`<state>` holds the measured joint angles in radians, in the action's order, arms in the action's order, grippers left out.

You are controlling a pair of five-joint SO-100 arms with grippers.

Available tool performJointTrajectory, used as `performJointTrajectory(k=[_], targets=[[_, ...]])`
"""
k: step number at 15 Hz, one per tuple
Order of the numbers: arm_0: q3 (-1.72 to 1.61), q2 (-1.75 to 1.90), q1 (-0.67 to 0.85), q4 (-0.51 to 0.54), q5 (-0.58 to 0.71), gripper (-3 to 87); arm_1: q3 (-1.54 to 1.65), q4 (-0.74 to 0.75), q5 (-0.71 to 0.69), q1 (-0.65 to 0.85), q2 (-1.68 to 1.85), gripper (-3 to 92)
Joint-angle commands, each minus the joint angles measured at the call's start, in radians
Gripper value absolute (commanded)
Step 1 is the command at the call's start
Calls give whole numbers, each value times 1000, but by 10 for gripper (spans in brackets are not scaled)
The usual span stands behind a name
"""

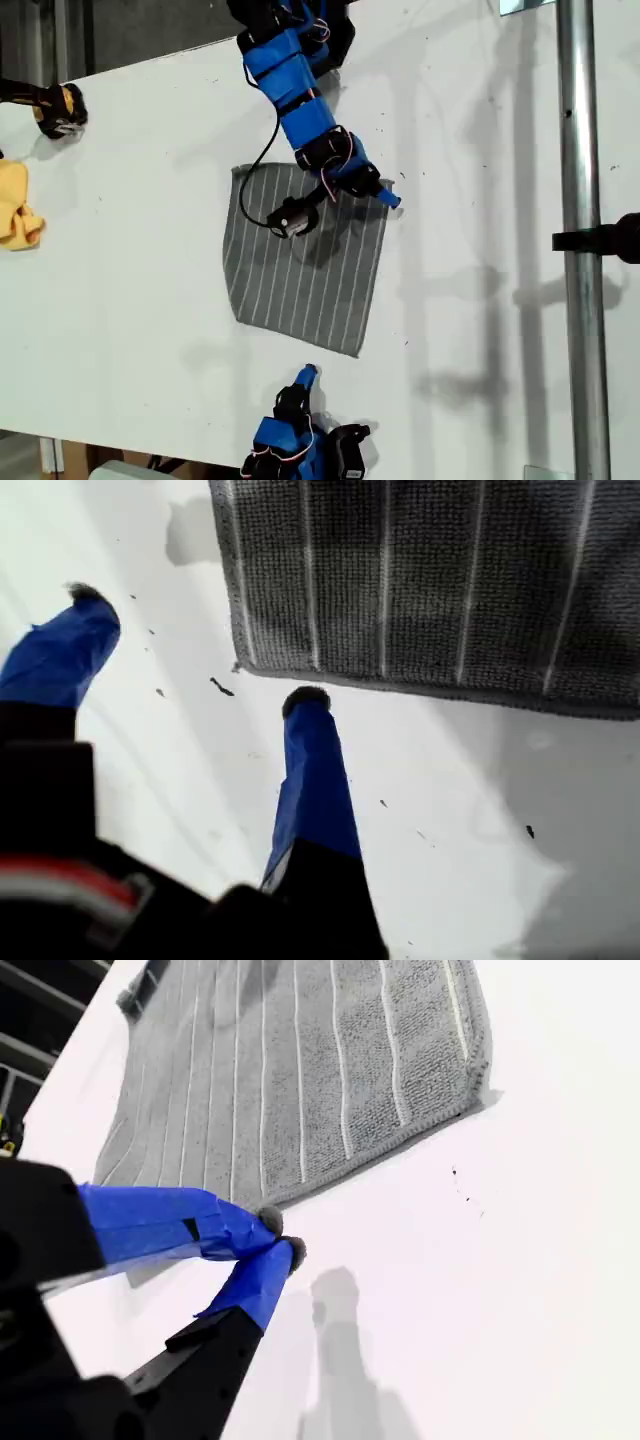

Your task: Grasp corners of a towel and fold twice.

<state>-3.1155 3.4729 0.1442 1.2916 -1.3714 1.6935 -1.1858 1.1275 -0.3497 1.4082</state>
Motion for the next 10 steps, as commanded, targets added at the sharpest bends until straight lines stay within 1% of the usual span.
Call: performJointTrajectory(k=[1,10], targets=[[-3,5,2,3,-9,-13,-12,51,15,8,-37,345],[-3,5,0,3,-11,-13,-52,55,-8,77,-91,306]])
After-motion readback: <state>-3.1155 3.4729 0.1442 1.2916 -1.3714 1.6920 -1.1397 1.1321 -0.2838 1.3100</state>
